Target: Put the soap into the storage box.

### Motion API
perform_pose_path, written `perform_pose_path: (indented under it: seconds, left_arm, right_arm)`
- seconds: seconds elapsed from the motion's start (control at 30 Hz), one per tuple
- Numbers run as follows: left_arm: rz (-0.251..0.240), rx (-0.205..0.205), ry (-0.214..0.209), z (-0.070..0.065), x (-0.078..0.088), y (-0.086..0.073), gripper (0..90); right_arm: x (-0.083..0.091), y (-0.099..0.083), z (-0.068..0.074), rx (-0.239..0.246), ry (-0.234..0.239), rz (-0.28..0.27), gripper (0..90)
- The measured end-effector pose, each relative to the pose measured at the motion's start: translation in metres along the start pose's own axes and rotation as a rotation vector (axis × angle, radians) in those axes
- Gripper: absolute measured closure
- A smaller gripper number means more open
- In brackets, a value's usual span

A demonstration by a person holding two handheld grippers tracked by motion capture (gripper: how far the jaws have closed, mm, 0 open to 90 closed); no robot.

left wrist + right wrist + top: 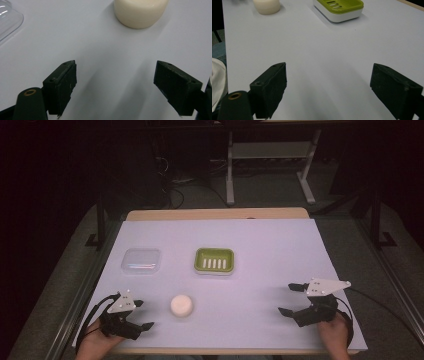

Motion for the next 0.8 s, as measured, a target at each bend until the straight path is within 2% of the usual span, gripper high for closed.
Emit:
perform_pose_path:
  seconds: [0.2,0.37,0.57,0.77,0.8]
  left_arm:
    - [0.016,-0.007,-0.01,-0.002,-0.003,0.001,19.5]
    - [0.028,-0.026,-0.032,-0.01,-0.007,0.006,18.7]
    - [0.029,-0.035,-0.033,-0.01,-0.009,0.008,17.8]
    - [0.032,-0.045,-0.041,-0.012,-0.008,0.012,17.4]
    - [0.021,-0.041,-0.04,-0.012,-0.007,0.014,17.4]
  right_arm:
    - [-0.002,0.0,0.0,0.007,0.009,0.001,13.0]
    - [-0.001,0.002,0.0,0.003,0.006,-0.012,13.0]
    - [-0.001,0.002,0.001,0.01,-0.002,-0.009,13.0]
    - [0.001,0.002,0.001,-0.002,0.003,-0.025,13.0]
    - [0.001,0.002,0.002,-0.005,0.001,-0.025,13.0]
Point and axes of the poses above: each handheld gripper's, and its own axes: x roughly backward along the jaws, y roughly out of its top, z roughly to its left, the point moved 9 cm from there along -x, roughly forward along the jaws, and after that the axes turned 4 degrees about z, right-handed, at the moved point
